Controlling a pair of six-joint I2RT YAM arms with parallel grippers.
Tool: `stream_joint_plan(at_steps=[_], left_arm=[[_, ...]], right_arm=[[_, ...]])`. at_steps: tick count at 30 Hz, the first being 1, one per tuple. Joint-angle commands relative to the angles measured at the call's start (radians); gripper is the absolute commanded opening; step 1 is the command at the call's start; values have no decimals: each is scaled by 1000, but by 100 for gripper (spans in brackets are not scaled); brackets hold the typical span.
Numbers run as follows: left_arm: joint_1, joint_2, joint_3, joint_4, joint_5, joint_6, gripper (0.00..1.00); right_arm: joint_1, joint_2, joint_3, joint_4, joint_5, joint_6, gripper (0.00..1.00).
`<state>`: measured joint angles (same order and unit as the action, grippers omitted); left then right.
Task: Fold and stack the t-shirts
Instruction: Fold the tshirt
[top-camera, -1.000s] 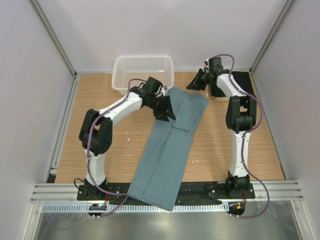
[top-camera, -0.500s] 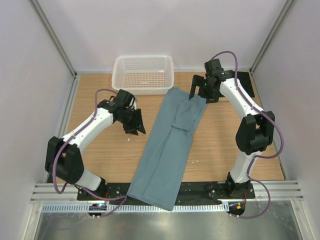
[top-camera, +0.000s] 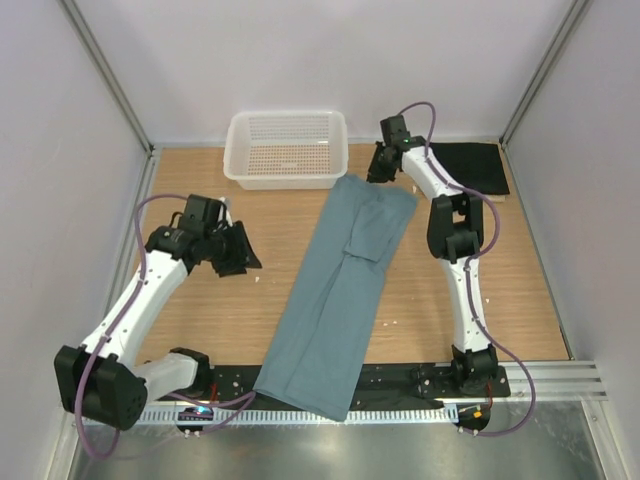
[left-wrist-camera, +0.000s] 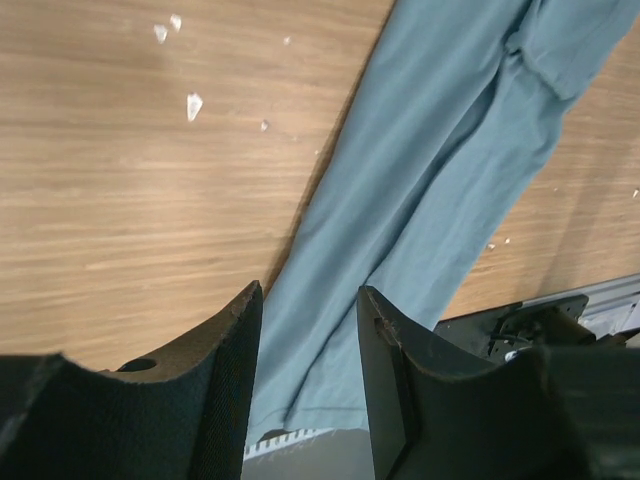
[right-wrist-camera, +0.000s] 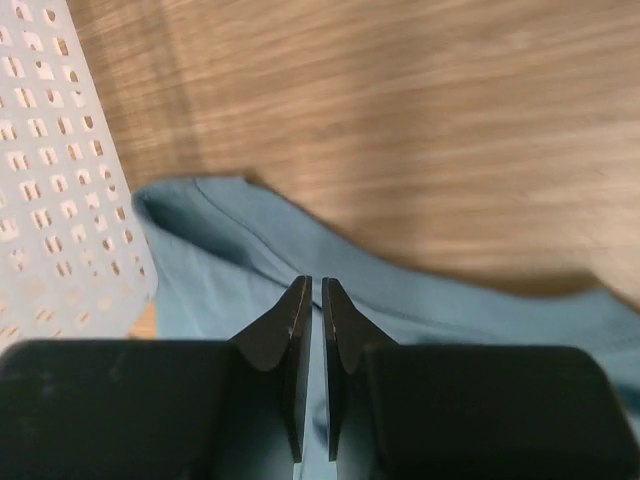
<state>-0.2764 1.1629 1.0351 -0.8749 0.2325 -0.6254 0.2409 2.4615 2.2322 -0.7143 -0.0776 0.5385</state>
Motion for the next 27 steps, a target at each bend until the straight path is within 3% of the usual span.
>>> stream_joint_plan(at_steps=[1, 12, 15, 16, 19, 22, 27], left_arm=[[8, -70, -61, -39, 17, -25, 44], [8, -86, -132, -29, 42, -27, 44], [8, -75, -135, -10, 57, -27, 44], [8, -72, -135, -7, 62, -25, 44], [8, -60, -142, 11, 76, -22, 44], [8, -49, -156, 36, 90, -23, 45], [11, -5, -173, 88, 123, -33, 45]], right_arm=[[56, 16, 77, 152, 42, -58, 15], [179, 119, 172, 329, -13, 0, 15], [175, 102, 175, 273, 7, 5, 16], [172, 91, 173, 236, 44, 0, 18], [153, 28, 158, 60, 177, -1, 41], [155, -56, 98, -39, 247, -34, 57], [163, -143, 92, -207, 341, -32, 69]])
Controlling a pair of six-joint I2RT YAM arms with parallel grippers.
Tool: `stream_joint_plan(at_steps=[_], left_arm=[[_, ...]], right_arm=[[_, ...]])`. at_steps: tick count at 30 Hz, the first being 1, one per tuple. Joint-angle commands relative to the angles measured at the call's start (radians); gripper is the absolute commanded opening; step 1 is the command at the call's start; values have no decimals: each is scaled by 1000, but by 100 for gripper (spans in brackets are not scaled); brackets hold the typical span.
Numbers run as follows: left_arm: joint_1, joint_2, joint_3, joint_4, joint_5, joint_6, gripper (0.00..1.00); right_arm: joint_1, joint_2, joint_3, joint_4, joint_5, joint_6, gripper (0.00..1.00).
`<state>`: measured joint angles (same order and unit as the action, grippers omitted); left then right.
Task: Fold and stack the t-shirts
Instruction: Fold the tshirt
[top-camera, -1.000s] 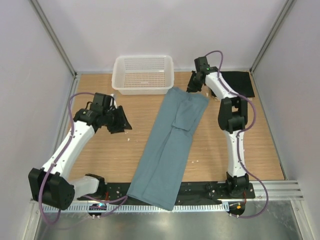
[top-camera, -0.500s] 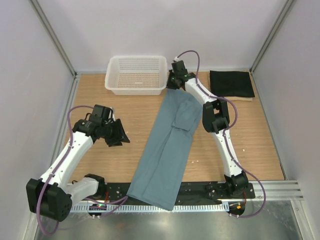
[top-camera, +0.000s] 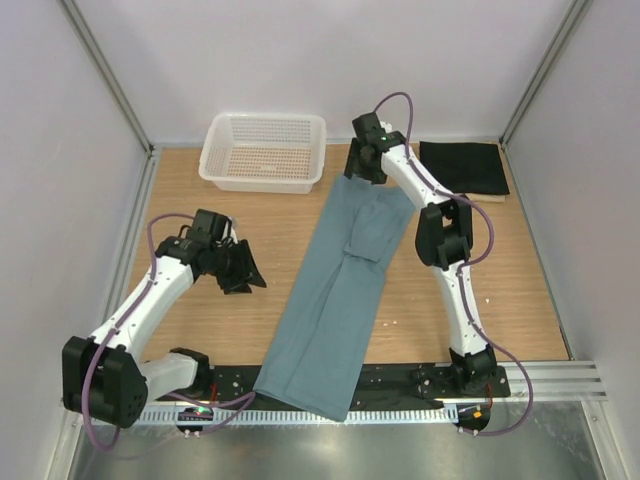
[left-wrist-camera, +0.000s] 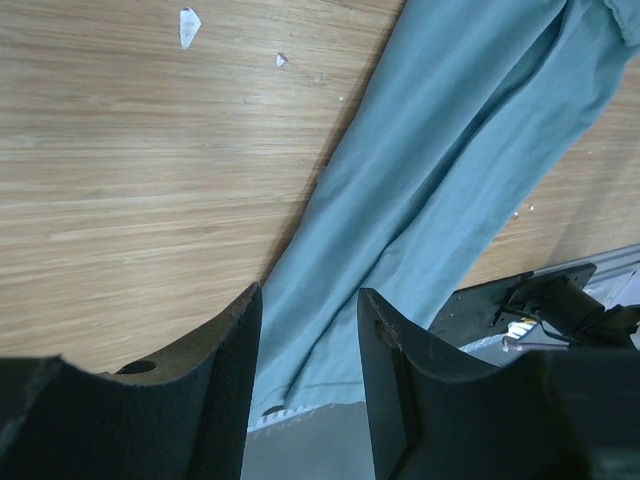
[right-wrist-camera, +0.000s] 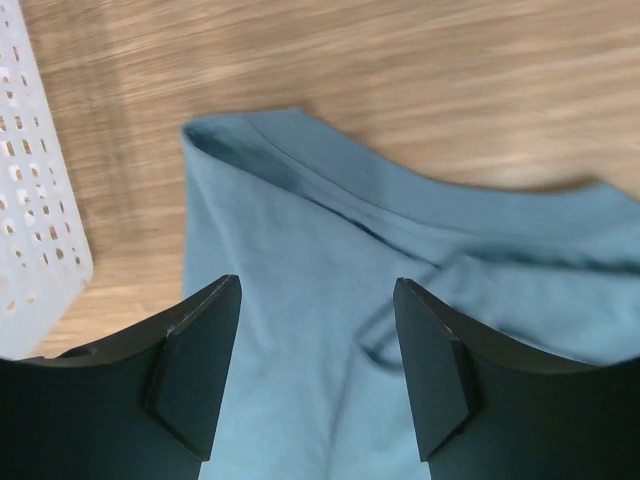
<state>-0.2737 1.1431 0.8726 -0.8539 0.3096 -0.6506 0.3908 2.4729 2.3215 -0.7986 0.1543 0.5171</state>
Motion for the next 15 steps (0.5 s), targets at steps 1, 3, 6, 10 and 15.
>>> stream_joint_plan(at_steps=[1, 3, 6, 10, 15], left_arm=[[8, 32, -15, 76, 55, -11, 45], [8, 44, -26, 99, 68, -20, 44], [10, 55, -38, 118, 77, -23, 44], [19, 53, -29, 101, 49, -15, 44], [28, 43, -6, 75, 19, 3, 44]], right_arm=[[17, -157, 4, -149, 114, -3, 69], [28, -163, -2, -216, 122, 21, 70], [68, -193, -80, -237, 139, 76, 70], [100, -216, -166, -221, 160, 112, 72], [103, -177, -189, -191, 169, 116, 74]])
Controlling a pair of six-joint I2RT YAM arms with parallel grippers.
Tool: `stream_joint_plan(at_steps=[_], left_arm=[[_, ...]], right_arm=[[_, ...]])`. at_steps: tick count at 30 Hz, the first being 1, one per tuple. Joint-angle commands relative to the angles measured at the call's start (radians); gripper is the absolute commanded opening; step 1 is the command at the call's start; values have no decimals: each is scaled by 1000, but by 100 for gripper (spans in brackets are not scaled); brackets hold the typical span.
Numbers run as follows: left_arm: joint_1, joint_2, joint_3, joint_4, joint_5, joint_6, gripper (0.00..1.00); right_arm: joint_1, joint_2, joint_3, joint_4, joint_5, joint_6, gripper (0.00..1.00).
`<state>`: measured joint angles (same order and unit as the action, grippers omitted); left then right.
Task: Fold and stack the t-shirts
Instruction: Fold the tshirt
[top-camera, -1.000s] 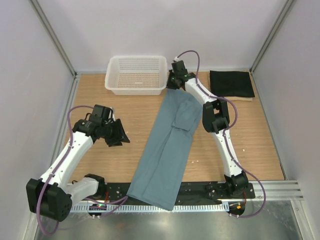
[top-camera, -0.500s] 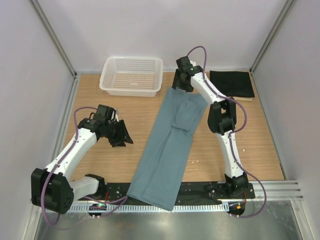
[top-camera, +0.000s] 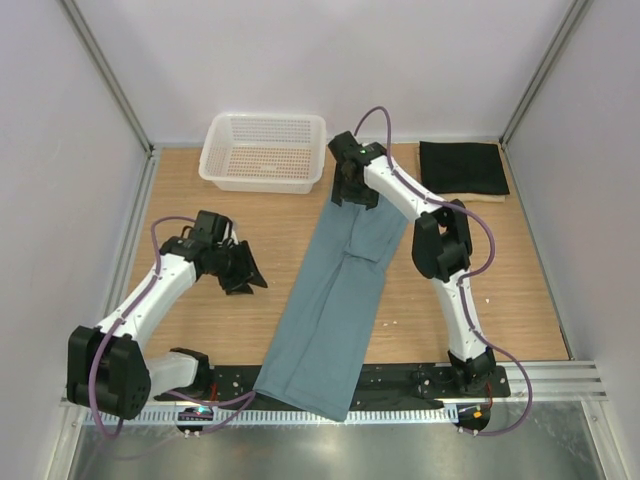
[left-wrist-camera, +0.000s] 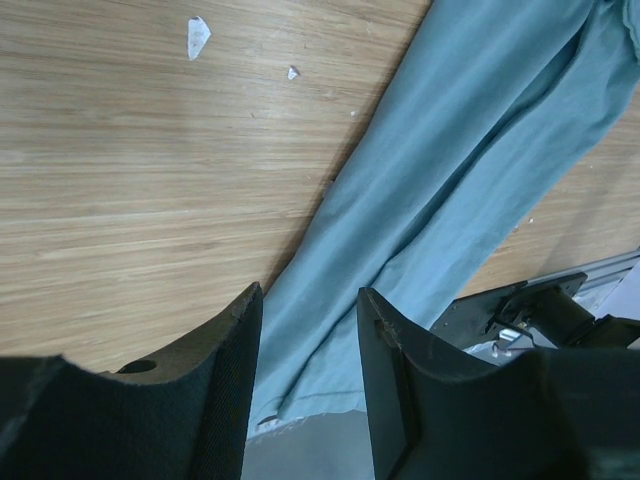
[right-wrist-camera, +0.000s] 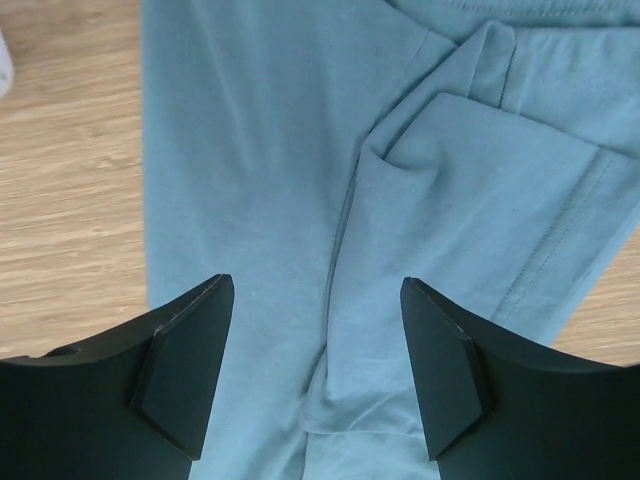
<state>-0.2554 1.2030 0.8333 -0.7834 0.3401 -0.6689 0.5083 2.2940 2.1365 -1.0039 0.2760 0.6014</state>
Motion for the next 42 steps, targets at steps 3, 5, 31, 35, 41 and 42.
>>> stream_joint_plan(at_steps=[3, 5, 31, 35, 41, 42], left_arm=[[18, -26, 26, 4, -12, 22, 44], [22, -29, 17, 4, -10, 20, 45], [-21, 211, 16, 144, 172, -92, 56], [-21, 259, 21, 92, 178, -58, 53], [-24, 309, 24, -66, 119, 0, 46], [-24, 310, 14, -85, 114, -1, 45]], right_arm=[[-14, 50, 0, 40, 60, 23, 75], [-14, 94, 8, 63, 78, 11, 75], [-116, 322, 433, 363, -13, -463, 100], [-116, 92, 269, 259, 0, -384, 100], [-99, -261, -126, 113, -346, -204, 100], [-82, -315, -201, 110, -401, -189, 98]])
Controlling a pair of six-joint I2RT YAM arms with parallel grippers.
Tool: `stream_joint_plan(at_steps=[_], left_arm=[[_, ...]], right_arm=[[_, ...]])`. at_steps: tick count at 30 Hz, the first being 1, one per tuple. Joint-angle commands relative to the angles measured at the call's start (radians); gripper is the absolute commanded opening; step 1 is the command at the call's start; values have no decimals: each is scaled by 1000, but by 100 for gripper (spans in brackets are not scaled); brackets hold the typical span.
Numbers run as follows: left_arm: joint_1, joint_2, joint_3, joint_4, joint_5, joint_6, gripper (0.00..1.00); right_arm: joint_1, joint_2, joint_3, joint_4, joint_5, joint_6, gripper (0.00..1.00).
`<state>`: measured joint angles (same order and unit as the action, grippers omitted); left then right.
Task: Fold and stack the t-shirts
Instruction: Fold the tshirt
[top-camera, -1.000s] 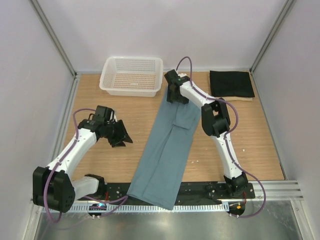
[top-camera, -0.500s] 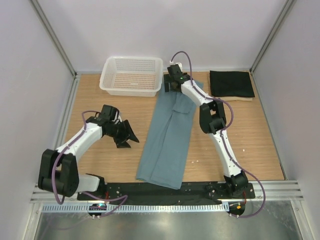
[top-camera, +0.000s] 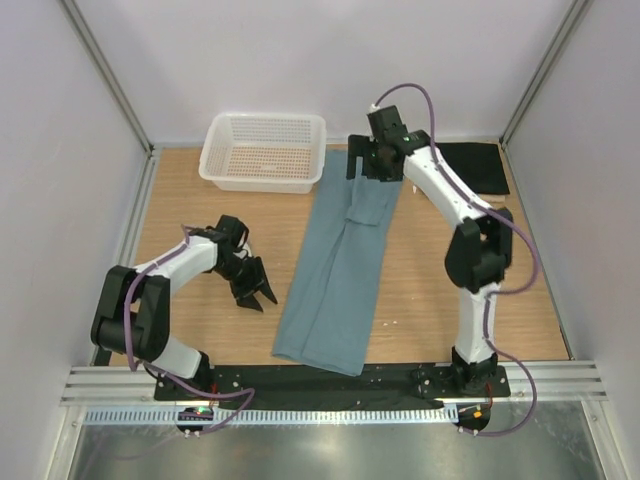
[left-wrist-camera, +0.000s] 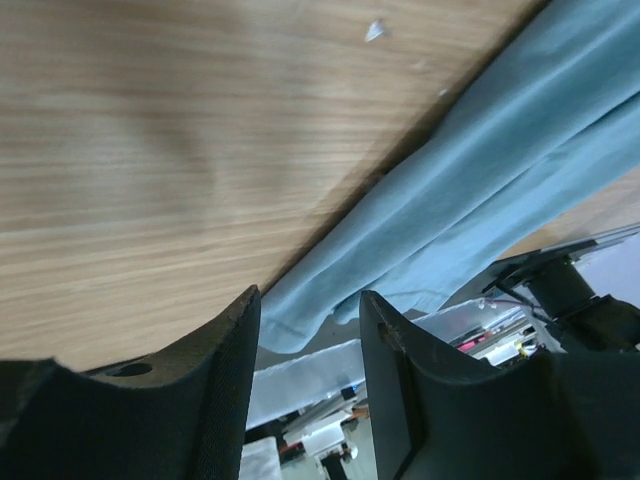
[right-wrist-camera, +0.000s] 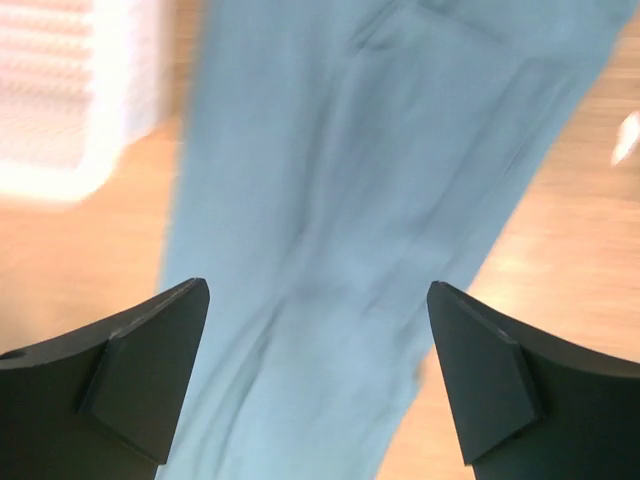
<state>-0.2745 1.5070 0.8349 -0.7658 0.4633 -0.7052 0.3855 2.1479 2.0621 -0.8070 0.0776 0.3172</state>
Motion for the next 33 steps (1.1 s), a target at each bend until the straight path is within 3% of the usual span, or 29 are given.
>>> stream_joint_plan(at_steps=[1, 5, 8, 10, 14, 17, 22, 26, 33], left_arm=[[-5, 2, 7, -107, -15, 30, 46], [-15, -39, -17, -107, -17, -2, 45], [-28, -74, -33, -96, -17, -37, 45], [-41, -96, -56, -89, -28, -57, 45], [-80, -94, -86, -76, -28, -88, 45], [-104, -84, -88, -79, -46, -91, 47], [-140, -54, -76, -87, -61, -83, 47], [-172, -44, -79, -90, -75, -82, 48], [-175, -76, -68, -116, -89, -80, 52]], right_arm=[[61, -274, -289, -80, -217, 115, 96], [151, -577, -724, 40, -289, 253, 59], [205, -789, -1034, 136, -378, 411, 43], [277, -883, -1194, 167, -404, 482, 43], [395, -1054, -1382, 207, -418, 612, 61], [458, -1155, -1532, 306, -449, 761, 64], [533, -1224, -1709, 462, -426, 960, 63], [601, -1168, -1787, 641, -420, 1079, 56], [699, -1085, -1789, 686, -346, 1145, 54]])
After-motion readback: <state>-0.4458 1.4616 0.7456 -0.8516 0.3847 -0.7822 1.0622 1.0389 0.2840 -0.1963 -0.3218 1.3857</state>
